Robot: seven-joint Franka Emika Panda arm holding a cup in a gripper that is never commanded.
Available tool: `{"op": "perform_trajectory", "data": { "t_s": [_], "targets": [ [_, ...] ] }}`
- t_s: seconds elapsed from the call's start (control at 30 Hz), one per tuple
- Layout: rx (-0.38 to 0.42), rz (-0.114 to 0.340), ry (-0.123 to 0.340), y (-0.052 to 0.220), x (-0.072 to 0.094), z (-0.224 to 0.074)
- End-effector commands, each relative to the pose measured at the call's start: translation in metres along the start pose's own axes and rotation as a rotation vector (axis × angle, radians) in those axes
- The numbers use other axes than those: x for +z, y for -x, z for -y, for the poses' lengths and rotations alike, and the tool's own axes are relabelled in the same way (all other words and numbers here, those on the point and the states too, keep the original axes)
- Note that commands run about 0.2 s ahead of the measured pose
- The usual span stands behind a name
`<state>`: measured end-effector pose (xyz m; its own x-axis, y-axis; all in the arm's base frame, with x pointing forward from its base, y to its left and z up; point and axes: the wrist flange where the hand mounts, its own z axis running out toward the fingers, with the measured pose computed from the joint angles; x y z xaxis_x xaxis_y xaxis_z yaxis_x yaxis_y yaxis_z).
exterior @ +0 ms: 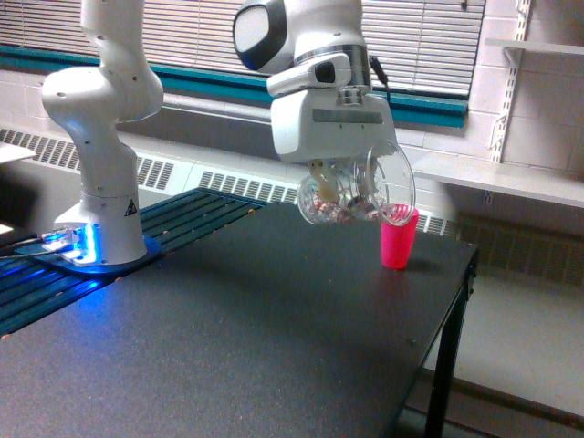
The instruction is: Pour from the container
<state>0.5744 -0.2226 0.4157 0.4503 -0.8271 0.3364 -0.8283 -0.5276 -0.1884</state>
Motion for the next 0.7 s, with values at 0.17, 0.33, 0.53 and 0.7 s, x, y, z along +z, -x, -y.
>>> {"op": "perform_trajectory", "data": {
  "t_s": [0.17,0.33,0.53,0.7],
  "targets": [
    [-0.620,0.124,0.087,0.123,0.039,0.048],
    [-0.751,0.148,0.119,0.181,0.049,0.060],
    [-0.921,0.130,0.122,0.254,0.039,0.092],
    [-1.032,0.083,0.113,0.306,0.022,0.119]
  ]
}}
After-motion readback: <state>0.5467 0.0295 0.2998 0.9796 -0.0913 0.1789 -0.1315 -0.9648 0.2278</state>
